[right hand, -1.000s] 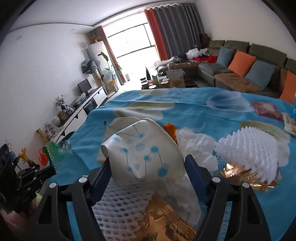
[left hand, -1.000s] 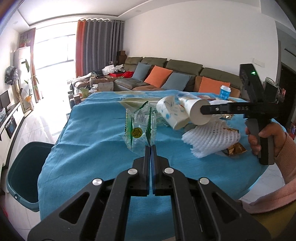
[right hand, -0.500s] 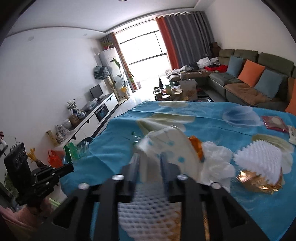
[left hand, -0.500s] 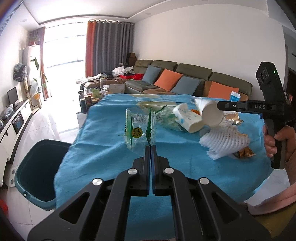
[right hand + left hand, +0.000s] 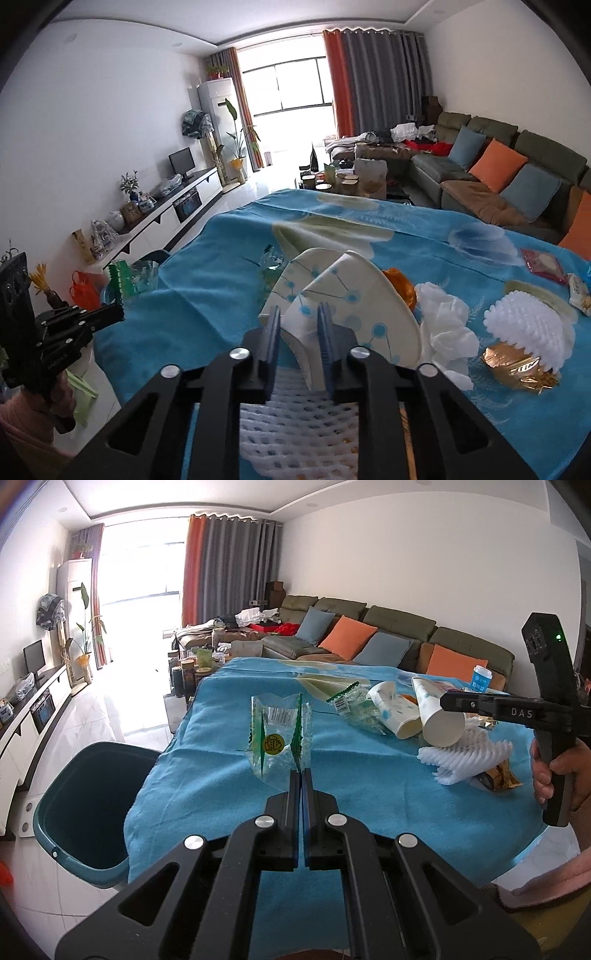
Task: Collect trash
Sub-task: 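Carry the wrapper with the left tool while the right tool carries the cup toward the teal bin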
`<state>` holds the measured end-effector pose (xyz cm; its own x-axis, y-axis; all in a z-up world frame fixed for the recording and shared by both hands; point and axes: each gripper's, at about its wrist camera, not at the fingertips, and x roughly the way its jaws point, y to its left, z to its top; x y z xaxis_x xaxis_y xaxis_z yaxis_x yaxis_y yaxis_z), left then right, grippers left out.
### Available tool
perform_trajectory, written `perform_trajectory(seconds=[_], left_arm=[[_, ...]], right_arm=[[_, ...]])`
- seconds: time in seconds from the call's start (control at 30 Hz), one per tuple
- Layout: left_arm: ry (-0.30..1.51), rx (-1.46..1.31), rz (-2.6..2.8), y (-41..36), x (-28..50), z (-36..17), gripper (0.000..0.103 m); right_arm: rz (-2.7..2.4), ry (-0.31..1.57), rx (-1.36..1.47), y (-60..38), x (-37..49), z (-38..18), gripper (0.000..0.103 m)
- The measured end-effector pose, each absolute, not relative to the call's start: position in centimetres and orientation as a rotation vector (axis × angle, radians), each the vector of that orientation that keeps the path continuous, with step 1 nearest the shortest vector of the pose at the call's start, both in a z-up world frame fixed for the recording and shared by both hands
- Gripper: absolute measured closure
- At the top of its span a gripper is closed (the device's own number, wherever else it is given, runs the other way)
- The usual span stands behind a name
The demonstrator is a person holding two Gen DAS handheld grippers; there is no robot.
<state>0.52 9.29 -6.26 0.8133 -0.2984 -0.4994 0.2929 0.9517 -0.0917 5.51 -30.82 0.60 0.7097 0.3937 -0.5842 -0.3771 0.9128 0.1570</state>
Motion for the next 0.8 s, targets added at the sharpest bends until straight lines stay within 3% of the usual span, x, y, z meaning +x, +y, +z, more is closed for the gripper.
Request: perform_trajectory(seconds=[0.07, 0.1, 0.13, 0.17, 0.2, 0.4, 0.47, 0.53, 0.67, 0.73, 0.8], left_arm=[[0.536, -0.007, -0.317, 9.2, 0.5, -6.4, 0.101], [0.536, -0.005, -0.317, 9.1, 0.6, -6.4, 0.101], [0.536, -0.004, -0.318, 9.1, 0.6, -6.5, 0.101], [0.536, -0.004, -0.318, 9.1, 0.6, -6.4, 0.101], [0.536, -0.003, -0.317, 9.1, 0.6, -6.4, 0.101], [0.536, 0.002, -0.31, 9.0, 0.4, -6.4, 0.101], [0.537, 0.005, -0.305, 8.8, 0.4, -6.3, 0.101], [0.539, 0.005, -0.301, 8.6, 0.4, -6.3, 0.101], [0.552, 0.006, -0.297, 8.3, 0.8, -6.5, 0.101], [0.553, 0.013, -0.299, 8.1, 0.9, -6.4, 0.101], [0.551, 0.018, -0.301, 8.0, 0.9, -6.4, 0.101]], right_arm=[[0.432, 0.65, 0.008, -30.7, 5.3, 0.8, 0.087], [0.432, 0.636, 0.001, -30.8, 5.1, 1.0, 0.075], [0.432, 0.625, 0.009, -31.1, 5.2, 1.2, 0.041], [0.413, 0.606, 0.022, -31.6, 5.2, 1.5, 0.029], [0.403, 0.599, 0.027, -31.9, 5.4, 1.7, 0.025], [0.446, 0.748, 0.14, -35.3, 10.6, 0.2, 0.028], [0.484, 0.796, 0.155, -35.6, 11.6, -0.6, 0.034], [0.522, 0.807, 0.161, -35.6, 11.6, -1.0, 0.051], [0.568, 0.786, 0.186, -36.1, 10.6, -0.9, 0.073], [0.596, 0.776, 0.19, -36.3, 10.1, -0.5, 0.091], [0.627, 0.761, 0.178, -35.7, 9.4, 0.1, 0.096]])
